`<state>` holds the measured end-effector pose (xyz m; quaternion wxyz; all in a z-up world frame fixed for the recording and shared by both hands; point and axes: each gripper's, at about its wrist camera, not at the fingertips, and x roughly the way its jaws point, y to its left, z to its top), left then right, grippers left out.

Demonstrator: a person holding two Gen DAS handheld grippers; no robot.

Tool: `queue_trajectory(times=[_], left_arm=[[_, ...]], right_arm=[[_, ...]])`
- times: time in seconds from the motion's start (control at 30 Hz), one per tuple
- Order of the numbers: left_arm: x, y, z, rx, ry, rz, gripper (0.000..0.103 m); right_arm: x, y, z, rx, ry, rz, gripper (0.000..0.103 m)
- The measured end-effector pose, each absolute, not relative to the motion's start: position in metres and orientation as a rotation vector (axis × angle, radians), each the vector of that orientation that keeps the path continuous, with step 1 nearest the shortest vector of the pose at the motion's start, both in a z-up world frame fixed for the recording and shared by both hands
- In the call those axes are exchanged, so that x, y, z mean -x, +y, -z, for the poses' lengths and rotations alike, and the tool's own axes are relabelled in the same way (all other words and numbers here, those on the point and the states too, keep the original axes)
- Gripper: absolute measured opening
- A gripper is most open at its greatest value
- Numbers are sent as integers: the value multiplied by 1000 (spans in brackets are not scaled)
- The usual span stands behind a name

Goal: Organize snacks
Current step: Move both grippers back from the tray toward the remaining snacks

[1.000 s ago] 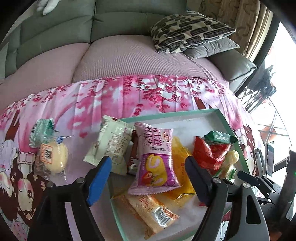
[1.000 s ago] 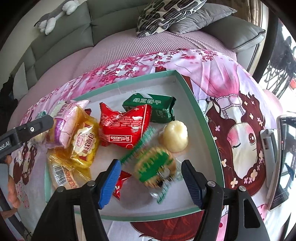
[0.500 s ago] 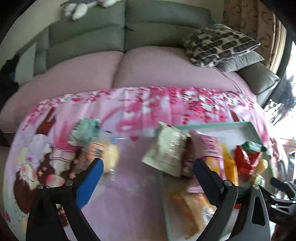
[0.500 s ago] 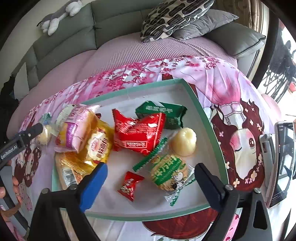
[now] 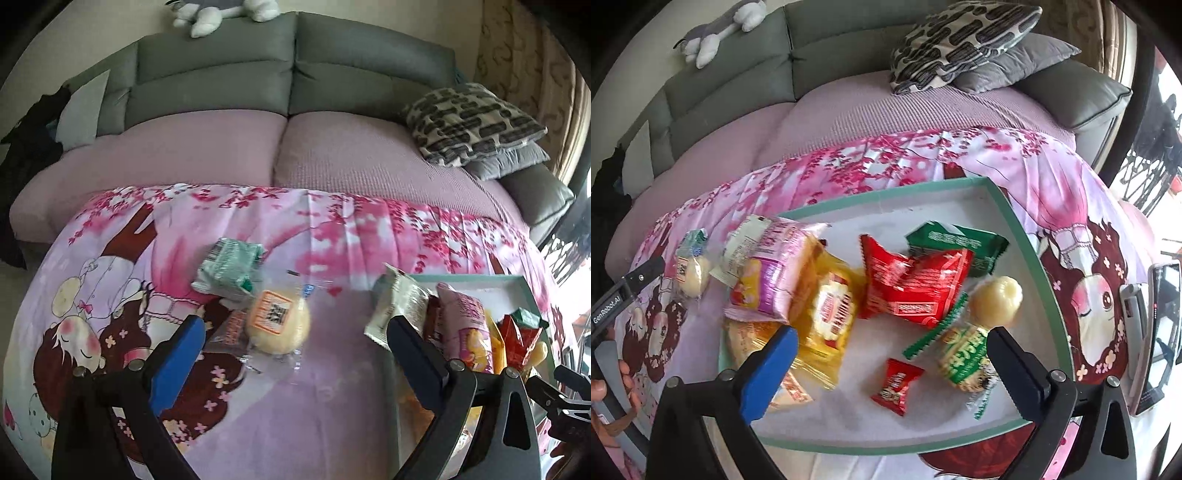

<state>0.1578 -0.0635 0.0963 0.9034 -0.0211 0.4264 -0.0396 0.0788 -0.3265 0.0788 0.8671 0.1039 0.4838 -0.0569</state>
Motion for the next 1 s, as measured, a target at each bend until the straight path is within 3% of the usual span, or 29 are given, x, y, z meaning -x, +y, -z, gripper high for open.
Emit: queue_trajectory(times=[1.0], left_arm=[[-155, 101, -77, 333, 919, 9, 99]], right_arm=[[-128, -166, -95, -72, 1013, -122, 103]])
